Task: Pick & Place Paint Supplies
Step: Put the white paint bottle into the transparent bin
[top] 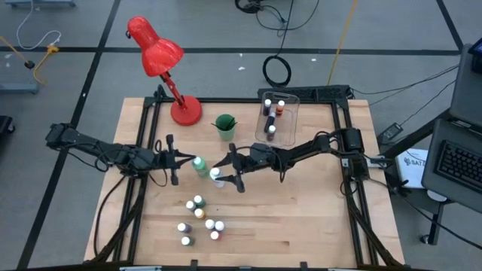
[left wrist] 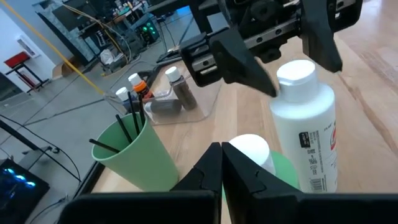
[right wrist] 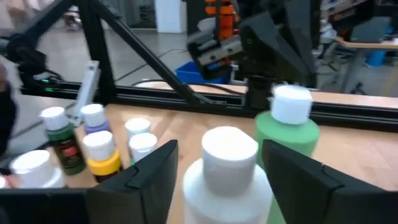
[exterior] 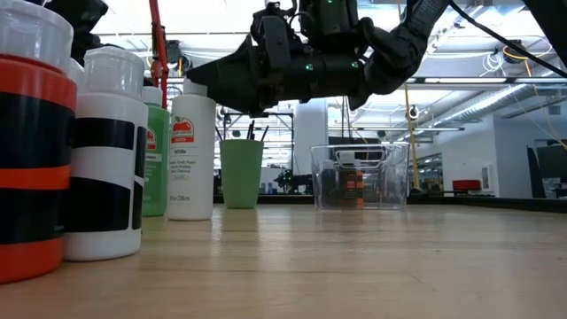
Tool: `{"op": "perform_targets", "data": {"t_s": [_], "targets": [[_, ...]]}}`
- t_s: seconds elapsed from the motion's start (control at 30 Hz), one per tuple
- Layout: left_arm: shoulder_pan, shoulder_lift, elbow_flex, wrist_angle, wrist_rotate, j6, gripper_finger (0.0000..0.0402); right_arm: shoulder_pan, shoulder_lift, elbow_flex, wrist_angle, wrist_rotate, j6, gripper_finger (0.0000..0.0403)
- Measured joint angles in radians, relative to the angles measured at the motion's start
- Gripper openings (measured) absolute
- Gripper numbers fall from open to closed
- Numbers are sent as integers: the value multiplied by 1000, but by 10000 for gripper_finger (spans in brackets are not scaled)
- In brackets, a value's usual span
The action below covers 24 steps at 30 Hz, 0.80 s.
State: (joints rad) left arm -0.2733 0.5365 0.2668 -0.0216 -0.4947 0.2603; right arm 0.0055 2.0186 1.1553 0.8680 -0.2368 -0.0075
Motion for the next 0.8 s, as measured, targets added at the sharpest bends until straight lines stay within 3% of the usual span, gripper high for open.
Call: {"op": "perform_targets", "data": {"t_s": [0.5,0.63,0.8], "targets": [[0,0,0,4,-1,0,26,-19,0,1,29,-49,10,130],[0,0,0,4,1,-1,26,-17,0,2,24,-2,22,129],[0,0,0,4,4,0,26,-17,0,2,5,2,37,167]]}}
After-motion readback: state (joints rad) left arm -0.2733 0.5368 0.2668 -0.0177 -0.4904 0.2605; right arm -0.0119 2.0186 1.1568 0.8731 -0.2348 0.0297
